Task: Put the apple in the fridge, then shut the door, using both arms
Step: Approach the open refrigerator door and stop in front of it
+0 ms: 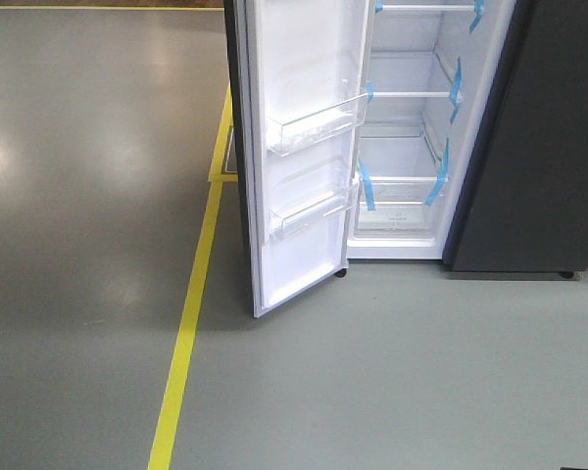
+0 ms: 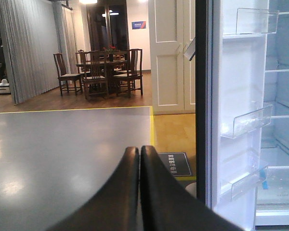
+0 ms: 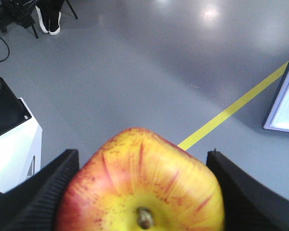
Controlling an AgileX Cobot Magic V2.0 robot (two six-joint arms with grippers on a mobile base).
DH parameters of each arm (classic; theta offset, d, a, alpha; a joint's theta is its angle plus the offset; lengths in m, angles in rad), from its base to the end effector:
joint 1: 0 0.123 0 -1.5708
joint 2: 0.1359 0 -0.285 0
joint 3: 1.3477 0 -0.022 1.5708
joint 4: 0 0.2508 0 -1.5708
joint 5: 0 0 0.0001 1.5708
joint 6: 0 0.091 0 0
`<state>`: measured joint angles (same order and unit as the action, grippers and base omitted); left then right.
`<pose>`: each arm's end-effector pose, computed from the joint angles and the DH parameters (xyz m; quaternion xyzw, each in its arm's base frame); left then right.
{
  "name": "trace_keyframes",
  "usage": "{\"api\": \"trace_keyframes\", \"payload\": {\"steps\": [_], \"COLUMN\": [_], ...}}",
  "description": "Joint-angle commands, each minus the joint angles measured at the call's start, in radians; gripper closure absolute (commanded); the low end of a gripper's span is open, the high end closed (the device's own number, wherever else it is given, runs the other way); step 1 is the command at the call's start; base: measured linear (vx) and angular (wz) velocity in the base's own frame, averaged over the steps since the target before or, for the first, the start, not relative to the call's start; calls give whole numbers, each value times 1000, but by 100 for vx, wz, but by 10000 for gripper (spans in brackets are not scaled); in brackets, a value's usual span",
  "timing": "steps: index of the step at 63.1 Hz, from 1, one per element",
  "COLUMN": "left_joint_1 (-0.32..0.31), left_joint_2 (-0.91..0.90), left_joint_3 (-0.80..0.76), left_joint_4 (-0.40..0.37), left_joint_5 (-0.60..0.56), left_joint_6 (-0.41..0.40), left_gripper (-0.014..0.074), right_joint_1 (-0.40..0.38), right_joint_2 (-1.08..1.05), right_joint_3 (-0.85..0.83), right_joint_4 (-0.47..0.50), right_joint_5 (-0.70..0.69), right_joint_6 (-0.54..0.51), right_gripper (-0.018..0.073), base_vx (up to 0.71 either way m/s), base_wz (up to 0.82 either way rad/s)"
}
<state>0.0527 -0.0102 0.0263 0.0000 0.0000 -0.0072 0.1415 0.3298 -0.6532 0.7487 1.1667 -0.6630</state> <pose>0.0566 0.0030 0.2049 -0.0204 0.6812 0.0166 0.7316 0.0155 0.0598 0.3293 -0.3357 0.7859 0.2582 0.4505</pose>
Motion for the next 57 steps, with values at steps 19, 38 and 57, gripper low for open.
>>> {"api": "trace_keyframes", "payload": {"steps": [19,38,57], "left_joint_1": [-3,-3,-3], "left_joint_2": [-15,-15,-15], "left_joint_3": [22,22,22], "left_joint_4": [0,0,0], "left_joint_5": [-77,-77,-77], "left_joint_6": [-10,-10,-10], "left_gripper": [603,603,603], "right_joint_1": [1,1,1], "right_joint_2": [10,10,10], "right_joint_3": [-24,-24,-24], "right_joint_4": [53,53,53], "right_joint_5": [-52,-52,-52], "right_joint_6": [-5,-5,-5], "right_gripper": [190,190,190], "base_vx": [19,19,18], "base_wz": [-3,0,0]}}
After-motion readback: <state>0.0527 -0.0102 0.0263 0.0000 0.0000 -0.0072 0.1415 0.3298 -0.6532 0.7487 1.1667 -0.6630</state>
